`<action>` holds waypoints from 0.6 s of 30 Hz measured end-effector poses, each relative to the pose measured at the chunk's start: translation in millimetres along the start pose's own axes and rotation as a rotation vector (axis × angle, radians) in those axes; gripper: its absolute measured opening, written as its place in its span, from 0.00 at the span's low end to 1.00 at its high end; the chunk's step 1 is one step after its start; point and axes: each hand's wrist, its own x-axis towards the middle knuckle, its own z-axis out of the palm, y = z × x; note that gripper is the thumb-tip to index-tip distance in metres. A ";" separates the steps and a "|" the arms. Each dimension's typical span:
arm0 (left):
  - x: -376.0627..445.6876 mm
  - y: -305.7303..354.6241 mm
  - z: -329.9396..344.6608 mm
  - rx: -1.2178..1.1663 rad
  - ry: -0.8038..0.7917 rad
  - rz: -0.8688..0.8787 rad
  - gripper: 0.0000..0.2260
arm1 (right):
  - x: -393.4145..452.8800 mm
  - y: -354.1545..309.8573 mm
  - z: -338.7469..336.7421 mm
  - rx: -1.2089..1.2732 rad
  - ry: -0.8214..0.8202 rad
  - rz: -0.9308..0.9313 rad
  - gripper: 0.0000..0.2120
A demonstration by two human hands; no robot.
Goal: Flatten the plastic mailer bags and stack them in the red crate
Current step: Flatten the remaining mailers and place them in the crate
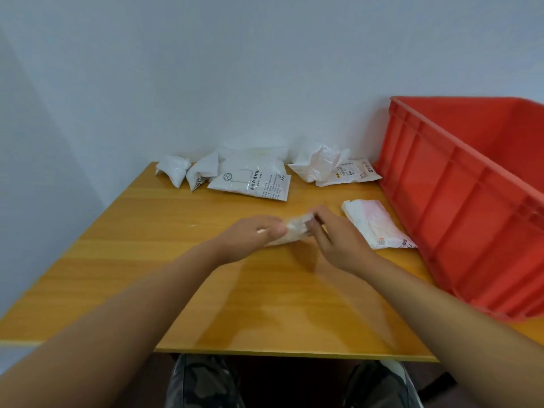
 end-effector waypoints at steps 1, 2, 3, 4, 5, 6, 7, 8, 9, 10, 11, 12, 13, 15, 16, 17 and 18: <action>-1.3 8.7 -5.3 0.020 0.032 0.047 0.16 | 8.3 -4.3 -3.3 0.036 0.021 0.027 0.11; -0.7 15.4 -9.7 0.064 0.074 0.075 0.12 | 15.4 -8.3 -6.3 0.079 0.045 0.054 0.10; 0.6 20.6 -14.0 0.116 0.117 0.092 0.08 | 22.0 -11.1 -8.0 0.123 0.070 0.079 0.08; 3.1 24.1 -17.8 0.161 0.153 0.101 0.07 | 27.8 -13.6 -9.2 0.159 0.098 0.106 0.08; 4.2 28.6 -21.6 0.177 0.177 0.106 0.06 | 33.0 -16.6 -10.4 0.195 0.124 0.131 0.09; 5.4 30.1 -25.2 0.163 0.187 0.101 0.05 | 37.6 -19.3 -11.2 0.238 0.143 0.158 0.10; 6.1 31.4 -27.8 0.115 0.190 0.096 0.03 | 40.4 -21.1 -11.7 0.280 0.155 0.180 0.10; 6.0 32.0 -30.4 0.050 0.195 0.090 0.06 | 41.6 -23.6 -12.5 0.311 0.161 0.197 0.10; 5.4 32.2 -32.0 -0.045 0.202 0.084 0.09 | 41.4 -25.7 -13.0 0.327 0.158 0.207 0.10; 6.2 30.8 -32.5 -0.132 0.215 0.080 0.10 | 40.6 -27.3 -13.1 0.335 0.149 0.214 0.09; 7.1 30.1 -32.0 -0.193 0.235 0.080 0.11 | 39.6 -27.6 -12.6 0.337 0.141 0.219 0.08; 8.1 29.2 -31.3 -0.210 0.261 0.077 0.11 | 39.2 -27.8 -11.9 0.335 0.137 0.225 0.07; 9.9 28.8 -29.4 -0.194 0.292 0.070 0.12 | 38.8 -27.2 -11.2 0.330 0.141 0.234 0.06; 14.0 28.4 -24.2 -0.123 0.364 0.076 0.10 | 39.2 -26.4 -11.4 0.319 0.153 0.255 0.06; 16.3 27.9 -21.2 -0.092 0.410 0.088 0.07 | 39.5 -26.1 -12.0 0.314 0.157 0.263 0.07; 17.1 29.7 -18.6 -0.070 0.458 0.100 0.04 | 39.3 -26.0 -12.8 0.308 0.159 0.267 0.07; 17.5 31.6 -16.7 -0.050 0.502 0.114 0.02 | 39.0 -26.2 -13.7 0.301 0.159 0.267 0.07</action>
